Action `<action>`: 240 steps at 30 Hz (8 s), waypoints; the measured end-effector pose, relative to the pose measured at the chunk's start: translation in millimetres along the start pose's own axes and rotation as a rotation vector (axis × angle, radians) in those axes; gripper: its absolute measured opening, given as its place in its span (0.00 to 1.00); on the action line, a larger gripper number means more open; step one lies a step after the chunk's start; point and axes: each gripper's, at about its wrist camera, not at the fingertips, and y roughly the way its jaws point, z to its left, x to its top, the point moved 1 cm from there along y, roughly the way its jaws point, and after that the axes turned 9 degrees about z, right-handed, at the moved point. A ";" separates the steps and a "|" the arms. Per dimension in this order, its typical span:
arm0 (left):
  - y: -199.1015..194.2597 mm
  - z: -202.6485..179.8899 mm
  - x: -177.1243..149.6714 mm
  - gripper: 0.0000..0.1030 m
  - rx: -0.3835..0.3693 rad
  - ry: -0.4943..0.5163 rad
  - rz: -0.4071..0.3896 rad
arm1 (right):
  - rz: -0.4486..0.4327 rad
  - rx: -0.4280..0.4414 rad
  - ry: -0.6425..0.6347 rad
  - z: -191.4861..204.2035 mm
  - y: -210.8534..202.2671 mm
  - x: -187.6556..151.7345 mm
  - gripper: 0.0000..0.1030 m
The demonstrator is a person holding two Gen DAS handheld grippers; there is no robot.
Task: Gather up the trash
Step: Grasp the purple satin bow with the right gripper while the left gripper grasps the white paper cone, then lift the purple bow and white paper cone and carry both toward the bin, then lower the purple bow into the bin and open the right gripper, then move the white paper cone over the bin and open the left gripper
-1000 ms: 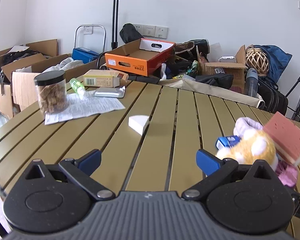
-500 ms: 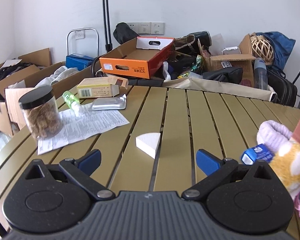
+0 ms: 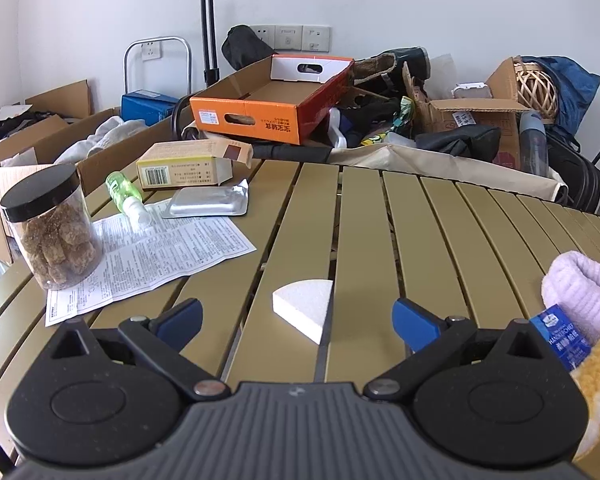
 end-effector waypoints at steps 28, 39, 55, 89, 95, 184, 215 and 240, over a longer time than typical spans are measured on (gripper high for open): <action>35.6 -12.7 8.3 0.69 0.048 0.009 0.063 | -0.134 -0.058 0.129 -86.6 -47.2 6.2 0.44; 43.8 -7.5 9.7 0.30 0.010 -0.029 0.077 | -0.144 -0.052 0.144 -93.6 -52.4 5.4 0.44; 10.9 -18.6 2.6 0.30 0.027 -0.025 0.025 | -0.159 -0.016 0.126 -91.2 -61.0 1.8 0.44; -182.4 -50.1 -88.8 0.30 -0.024 0.046 -0.161 | -0.184 0.118 0.067 -62.1 -132.9 -50.9 0.44; -207.5 -55.3 -114.9 0.30 -0.069 0.063 -0.161 | -0.164 0.136 0.040 -54.5 -149.0 -70.5 0.44; -103.8 -31.2 -365.4 0.30 -0.060 0.070 0.441 | 0.456 0.076 -0.161 -25.2 -97.7 -255.1 0.44; -55.4 6.3 -344.6 0.30 0.018 -0.079 0.496 | 0.512 0.054 -0.216 15.8 15.7 -233.1 0.44; -56.3 9.0 -347.7 0.30 0.012 -0.088 0.498 | 0.518 -0.004 -0.213 7.8 17.5 -229.2 1.00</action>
